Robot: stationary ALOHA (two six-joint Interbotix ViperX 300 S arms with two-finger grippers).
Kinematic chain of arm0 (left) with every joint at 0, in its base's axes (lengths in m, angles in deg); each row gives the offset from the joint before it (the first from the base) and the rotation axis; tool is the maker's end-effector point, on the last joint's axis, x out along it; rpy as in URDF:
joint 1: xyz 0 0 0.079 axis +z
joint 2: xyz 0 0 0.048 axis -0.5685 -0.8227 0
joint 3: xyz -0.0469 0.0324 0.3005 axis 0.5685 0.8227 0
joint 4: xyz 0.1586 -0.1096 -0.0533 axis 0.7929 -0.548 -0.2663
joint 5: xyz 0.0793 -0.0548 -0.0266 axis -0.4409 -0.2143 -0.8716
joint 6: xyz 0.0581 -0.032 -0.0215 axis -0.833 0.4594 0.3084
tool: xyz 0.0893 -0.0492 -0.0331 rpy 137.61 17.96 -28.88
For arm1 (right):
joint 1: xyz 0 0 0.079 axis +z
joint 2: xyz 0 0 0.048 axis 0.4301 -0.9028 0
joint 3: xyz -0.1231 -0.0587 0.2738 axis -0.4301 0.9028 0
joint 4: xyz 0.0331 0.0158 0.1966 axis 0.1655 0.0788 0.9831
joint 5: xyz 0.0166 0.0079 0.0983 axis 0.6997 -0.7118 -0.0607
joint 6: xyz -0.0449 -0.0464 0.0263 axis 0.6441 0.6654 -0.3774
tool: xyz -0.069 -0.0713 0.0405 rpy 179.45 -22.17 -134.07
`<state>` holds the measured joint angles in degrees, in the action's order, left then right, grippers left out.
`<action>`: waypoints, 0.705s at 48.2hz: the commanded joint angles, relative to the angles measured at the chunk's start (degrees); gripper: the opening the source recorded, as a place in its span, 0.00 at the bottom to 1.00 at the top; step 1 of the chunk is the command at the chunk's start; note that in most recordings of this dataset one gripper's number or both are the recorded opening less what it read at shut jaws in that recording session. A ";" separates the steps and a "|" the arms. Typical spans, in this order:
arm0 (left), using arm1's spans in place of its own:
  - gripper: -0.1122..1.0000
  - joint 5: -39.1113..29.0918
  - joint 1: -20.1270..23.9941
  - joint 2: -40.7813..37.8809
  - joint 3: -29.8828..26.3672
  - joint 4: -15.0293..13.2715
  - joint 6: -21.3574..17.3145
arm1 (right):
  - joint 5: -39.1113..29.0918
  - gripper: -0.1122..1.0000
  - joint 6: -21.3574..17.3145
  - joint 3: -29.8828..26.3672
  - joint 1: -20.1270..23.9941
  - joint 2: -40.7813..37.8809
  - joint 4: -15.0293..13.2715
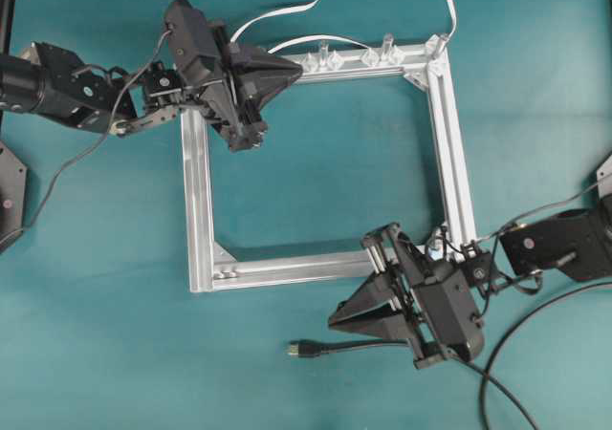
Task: Insert the wire through the string loop located on the right side.
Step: 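Lower the open right gripper toward the black USB cable plug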
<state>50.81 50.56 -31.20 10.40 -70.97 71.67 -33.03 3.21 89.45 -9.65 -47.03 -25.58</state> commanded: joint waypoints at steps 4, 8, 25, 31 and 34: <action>0.18 -7.29 1.14 2.72 -2.55 2.90 -0.88 | -0.53 0.26 -1.32 -0.88 0.18 0.35 1.49; 0.10 -11.34 1.49 3.78 -2.99 2.90 -0.88 | -2.02 0.16 -2.81 -0.88 0.18 0.26 3.16; 0.37 -15.21 1.49 8.17 -1.23 2.90 -0.70 | -2.81 0.78 -4.83 -1.85 1.41 0.53 3.60; 0.63 -18.54 1.49 10.20 -0.79 2.99 -0.88 | -3.08 0.76 -4.92 -1.93 2.02 0.97 4.66; 0.55 -19.42 1.49 11.16 -0.35 3.08 -0.88 | -3.43 0.76 -4.92 -1.93 2.37 1.14 5.98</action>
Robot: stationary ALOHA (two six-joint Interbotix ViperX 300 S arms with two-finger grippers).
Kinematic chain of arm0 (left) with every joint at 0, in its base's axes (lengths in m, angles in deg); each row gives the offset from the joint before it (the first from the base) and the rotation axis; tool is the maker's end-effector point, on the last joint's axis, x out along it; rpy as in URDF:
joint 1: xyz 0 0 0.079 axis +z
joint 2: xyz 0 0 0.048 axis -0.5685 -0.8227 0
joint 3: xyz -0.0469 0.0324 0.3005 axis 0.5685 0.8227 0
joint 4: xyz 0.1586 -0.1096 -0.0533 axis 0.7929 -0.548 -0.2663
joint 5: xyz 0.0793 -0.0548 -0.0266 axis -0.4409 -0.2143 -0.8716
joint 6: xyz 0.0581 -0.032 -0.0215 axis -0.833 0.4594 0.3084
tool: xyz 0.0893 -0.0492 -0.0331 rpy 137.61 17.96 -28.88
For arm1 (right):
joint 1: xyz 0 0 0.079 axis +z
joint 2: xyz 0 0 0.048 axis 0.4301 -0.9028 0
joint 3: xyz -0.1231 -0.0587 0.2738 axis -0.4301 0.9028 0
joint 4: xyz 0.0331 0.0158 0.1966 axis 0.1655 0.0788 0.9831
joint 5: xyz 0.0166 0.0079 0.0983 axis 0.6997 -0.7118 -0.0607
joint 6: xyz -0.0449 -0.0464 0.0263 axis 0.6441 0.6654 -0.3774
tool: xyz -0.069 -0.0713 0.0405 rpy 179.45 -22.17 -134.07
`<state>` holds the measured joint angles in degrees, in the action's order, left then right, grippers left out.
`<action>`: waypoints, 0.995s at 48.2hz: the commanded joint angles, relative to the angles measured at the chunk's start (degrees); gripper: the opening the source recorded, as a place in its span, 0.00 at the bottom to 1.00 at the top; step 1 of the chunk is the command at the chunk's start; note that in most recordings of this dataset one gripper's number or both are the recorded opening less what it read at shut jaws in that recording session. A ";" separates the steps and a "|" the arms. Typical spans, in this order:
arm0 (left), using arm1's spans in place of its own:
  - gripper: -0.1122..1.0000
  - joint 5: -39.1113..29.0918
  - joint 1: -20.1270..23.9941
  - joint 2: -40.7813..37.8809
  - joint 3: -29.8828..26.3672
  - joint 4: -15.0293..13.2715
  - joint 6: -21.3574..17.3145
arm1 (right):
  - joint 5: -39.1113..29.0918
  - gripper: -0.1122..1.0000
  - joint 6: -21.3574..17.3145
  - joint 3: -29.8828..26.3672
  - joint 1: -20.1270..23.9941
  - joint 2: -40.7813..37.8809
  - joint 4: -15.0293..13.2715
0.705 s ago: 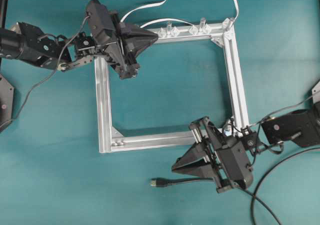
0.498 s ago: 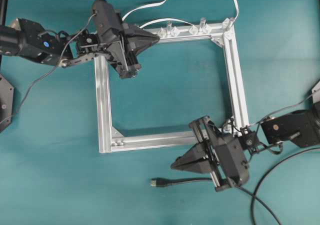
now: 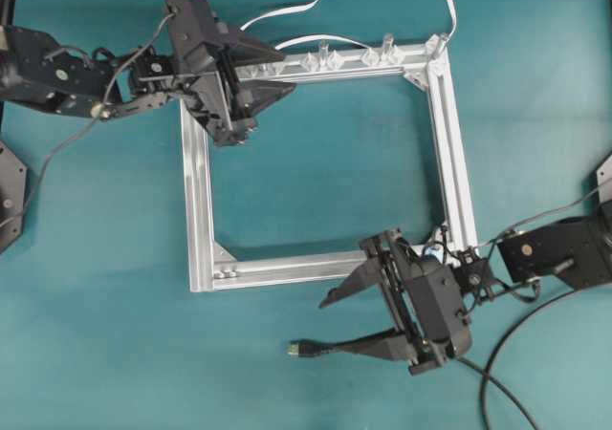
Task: Insert the wire through the string loop located on the right side.
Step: 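Lower the open right gripper toward the black USB cable plug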
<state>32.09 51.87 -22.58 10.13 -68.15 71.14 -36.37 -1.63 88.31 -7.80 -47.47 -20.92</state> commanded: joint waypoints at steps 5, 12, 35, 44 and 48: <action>0.55 -1.41 -0.09 3.78 0.53 0.26 -0.35 | -0.88 0.76 0.00 -0.70 0.79 1.67 5.45; 0.55 -2.81 -0.79 4.75 0.97 0.26 -0.35 | -0.79 0.76 0.53 -0.70 2.20 1.76 14.15; 0.55 -5.80 -2.02 4.83 1.32 0.44 -0.53 | 0.88 0.75 13.62 -1.58 10.28 0.88 37.18; 0.55 -5.63 -2.20 4.83 1.76 0.44 -0.53 | 2.11 0.75 18.46 -4.13 12.13 -1.41 42.63; 0.55 -5.54 -2.20 4.92 1.93 0.44 -1.23 | 2.11 0.75 18.81 -5.27 12.39 -2.90 42.80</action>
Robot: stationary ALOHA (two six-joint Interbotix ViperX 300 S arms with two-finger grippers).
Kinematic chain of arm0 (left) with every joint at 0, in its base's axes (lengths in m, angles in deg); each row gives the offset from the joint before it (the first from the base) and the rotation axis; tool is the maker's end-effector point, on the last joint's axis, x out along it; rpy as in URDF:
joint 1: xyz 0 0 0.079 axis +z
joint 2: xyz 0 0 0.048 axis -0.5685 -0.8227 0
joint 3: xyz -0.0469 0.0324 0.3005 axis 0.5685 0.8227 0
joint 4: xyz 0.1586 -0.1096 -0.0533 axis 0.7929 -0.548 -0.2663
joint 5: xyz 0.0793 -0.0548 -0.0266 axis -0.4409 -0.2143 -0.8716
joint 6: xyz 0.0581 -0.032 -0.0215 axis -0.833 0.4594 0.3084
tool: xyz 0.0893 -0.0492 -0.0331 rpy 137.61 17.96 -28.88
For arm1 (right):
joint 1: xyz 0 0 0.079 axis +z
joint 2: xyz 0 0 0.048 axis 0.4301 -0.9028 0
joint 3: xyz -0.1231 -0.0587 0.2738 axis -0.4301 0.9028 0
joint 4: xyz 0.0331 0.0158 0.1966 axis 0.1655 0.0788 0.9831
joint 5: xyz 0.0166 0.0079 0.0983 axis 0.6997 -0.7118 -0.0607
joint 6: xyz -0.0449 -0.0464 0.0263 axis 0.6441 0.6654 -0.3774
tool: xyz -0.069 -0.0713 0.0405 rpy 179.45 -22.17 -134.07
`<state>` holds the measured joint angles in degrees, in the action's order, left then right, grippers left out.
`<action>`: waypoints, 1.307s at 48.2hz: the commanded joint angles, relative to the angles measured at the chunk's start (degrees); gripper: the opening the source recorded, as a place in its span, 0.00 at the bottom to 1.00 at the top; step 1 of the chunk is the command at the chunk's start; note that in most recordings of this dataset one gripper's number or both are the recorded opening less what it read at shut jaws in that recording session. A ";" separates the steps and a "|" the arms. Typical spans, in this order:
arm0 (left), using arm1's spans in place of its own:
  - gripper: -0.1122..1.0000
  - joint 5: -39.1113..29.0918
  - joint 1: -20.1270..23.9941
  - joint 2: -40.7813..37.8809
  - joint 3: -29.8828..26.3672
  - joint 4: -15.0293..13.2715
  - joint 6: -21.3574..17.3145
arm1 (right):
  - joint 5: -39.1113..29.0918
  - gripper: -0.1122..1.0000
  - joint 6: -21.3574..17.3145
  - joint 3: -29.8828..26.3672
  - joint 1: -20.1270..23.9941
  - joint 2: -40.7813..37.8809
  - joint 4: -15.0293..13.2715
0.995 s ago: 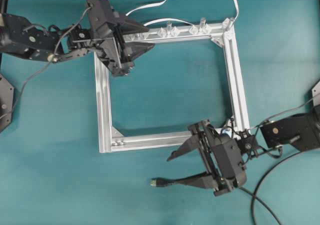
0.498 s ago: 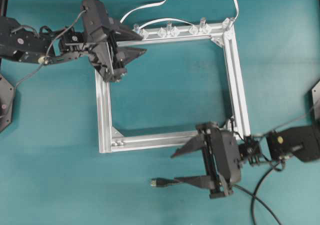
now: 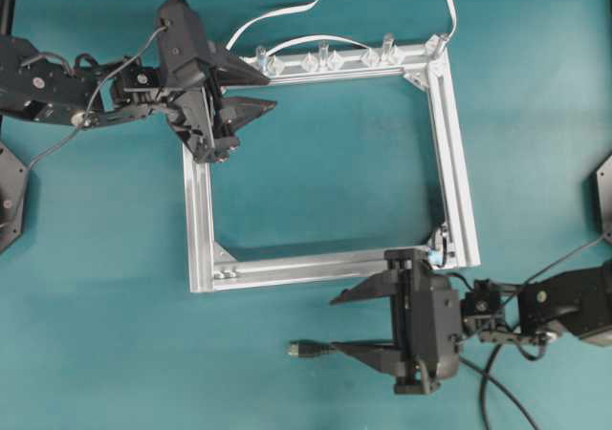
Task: Insert the wire through the string loop located on the right side.
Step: 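Lower the open right gripper toward the black USB cable plug, then close the right gripper on the USB cable just behind the plug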
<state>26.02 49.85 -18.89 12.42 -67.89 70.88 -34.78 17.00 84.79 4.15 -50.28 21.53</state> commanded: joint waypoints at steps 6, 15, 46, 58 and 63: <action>0.55 0.53 -0.35 1.49 -0.26 0.26 -2.37 | 0.62 0.75 0.44 -2.72 0.44 -1.76 0.44; 0.55 0.53 -0.62 2.11 0.79 0.26 -2.46 | 0.44 0.75 0.44 -3.60 0.44 -3.87 0.53; 0.55 0.53 -0.97 2.55 3.78 0.26 -2.46 | 0.35 0.76 0.44 -4.83 2.64 -10.20 0.53; 0.55 0.53 -0.97 2.46 3.52 0.18 -2.46 | 0.62 0.76 0.44 -5.54 2.72 -11.16 0.44; 0.55 0.53 -0.97 2.46 3.43 0.26 -2.37 | 0.35 0.76 0.44 -5.54 2.64 -11.43 0.44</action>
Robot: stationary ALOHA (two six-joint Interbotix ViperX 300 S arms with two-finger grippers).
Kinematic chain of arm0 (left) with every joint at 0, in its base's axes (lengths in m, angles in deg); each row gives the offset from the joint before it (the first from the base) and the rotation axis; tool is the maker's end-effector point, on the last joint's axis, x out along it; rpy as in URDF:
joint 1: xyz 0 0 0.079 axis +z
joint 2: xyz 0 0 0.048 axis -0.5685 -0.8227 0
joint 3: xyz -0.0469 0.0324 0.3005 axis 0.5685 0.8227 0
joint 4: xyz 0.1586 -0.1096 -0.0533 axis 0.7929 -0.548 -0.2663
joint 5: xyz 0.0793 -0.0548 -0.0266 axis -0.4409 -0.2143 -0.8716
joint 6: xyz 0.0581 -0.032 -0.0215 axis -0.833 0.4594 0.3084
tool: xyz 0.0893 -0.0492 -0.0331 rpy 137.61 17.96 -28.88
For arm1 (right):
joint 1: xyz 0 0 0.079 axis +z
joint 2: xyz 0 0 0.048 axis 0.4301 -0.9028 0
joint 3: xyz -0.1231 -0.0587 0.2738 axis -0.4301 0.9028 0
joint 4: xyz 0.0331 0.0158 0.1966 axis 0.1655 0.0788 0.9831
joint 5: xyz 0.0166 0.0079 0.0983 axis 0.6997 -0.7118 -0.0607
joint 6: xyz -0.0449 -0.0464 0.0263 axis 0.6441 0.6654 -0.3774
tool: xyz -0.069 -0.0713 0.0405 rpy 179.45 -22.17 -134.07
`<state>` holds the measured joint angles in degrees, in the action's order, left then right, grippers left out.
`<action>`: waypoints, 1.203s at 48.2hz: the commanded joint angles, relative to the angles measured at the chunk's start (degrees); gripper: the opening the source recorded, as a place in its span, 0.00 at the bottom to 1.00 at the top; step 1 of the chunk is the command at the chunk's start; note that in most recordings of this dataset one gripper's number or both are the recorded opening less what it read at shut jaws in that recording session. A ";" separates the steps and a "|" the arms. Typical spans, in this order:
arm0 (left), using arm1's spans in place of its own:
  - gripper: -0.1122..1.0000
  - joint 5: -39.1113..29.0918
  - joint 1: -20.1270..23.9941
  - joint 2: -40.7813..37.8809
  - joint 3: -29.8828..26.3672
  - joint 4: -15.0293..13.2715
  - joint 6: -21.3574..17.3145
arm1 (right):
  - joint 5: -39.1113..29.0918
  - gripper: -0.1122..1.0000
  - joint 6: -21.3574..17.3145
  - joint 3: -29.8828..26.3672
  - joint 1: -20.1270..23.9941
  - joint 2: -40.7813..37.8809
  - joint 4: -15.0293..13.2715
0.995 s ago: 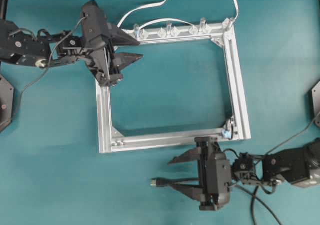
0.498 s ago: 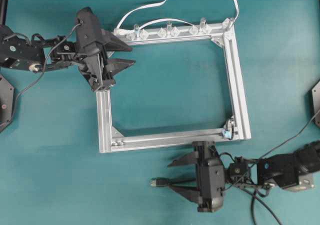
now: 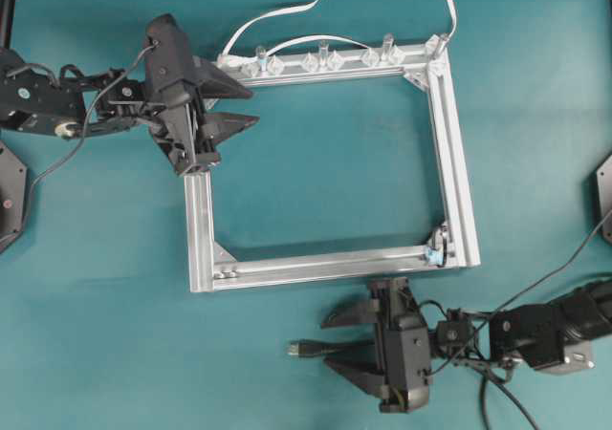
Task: Insert the wire through the string loop located on the right side.
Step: 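Close the right gripper on the USB cable just behind the plug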
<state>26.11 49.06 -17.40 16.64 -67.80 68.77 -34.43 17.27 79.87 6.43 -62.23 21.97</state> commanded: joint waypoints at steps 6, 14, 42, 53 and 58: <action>0.55 0.44 -0.26 1.14 -0.79 0.18 -0.18 | 0.00 0.75 0.18 -0.44 0.44 0.62 0.09; 0.55 0.35 -0.18 1.32 -0.88 0.18 -0.09 | -0.44 0.68 0.35 -0.44 0.44 0.62 0.09; 0.55 0.18 -0.35 1.32 -0.97 0.18 0.00 | -5.98 0.21 0.18 -0.88 0.35 1.05 0.09; 0.55 0.18 -0.35 1.32 -1.14 0.09 0.00 | -6.06 0.21 0.18 -0.79 0.26 1.49 0.09; 0.55 0.18 -0.35 1.32 -1.23 0.18 0.00 | -6.06 0.21 0.35 -0.53 0.00 2.99 0.00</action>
<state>26.02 48.89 -17.31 16.55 -67.80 68.85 -39.97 17.44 79.17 6.52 -61.27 21.88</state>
